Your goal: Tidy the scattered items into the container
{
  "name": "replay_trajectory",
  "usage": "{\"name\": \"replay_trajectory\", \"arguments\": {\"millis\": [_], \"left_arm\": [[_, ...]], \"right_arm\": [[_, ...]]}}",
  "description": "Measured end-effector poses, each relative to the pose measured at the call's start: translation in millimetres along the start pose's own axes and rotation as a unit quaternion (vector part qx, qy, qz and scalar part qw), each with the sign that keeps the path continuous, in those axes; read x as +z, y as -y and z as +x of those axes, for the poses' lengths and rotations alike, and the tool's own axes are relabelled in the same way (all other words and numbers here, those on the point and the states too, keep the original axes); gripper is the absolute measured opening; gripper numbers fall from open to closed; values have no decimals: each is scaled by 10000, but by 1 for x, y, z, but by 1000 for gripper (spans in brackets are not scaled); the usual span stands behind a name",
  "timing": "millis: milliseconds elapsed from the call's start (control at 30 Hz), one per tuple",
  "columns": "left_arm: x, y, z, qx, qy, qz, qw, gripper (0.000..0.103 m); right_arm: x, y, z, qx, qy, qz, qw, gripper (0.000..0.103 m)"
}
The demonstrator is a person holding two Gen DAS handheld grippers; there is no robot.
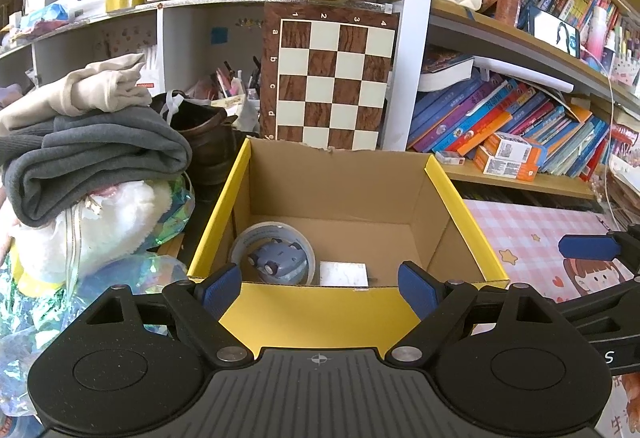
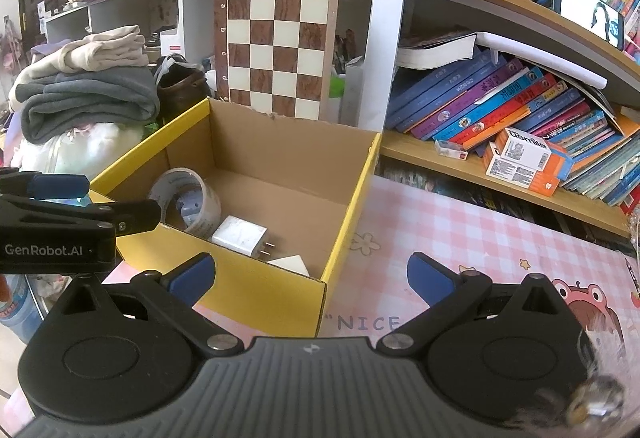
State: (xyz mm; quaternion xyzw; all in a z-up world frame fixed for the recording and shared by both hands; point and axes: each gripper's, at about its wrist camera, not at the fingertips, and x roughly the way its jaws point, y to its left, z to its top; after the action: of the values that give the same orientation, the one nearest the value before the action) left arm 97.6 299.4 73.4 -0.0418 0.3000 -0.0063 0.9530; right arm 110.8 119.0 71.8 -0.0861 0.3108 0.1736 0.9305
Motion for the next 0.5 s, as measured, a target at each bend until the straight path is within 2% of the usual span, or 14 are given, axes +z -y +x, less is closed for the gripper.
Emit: {"name": "replay_trajectory", "arguments": {"millis": [500], "left_arm": [[-2, 6, 3, -10, -75, 55, 10000, 88]], "right_arm": [[-6, 5, 2, -47, -63, 97, 9999, 103]]}}
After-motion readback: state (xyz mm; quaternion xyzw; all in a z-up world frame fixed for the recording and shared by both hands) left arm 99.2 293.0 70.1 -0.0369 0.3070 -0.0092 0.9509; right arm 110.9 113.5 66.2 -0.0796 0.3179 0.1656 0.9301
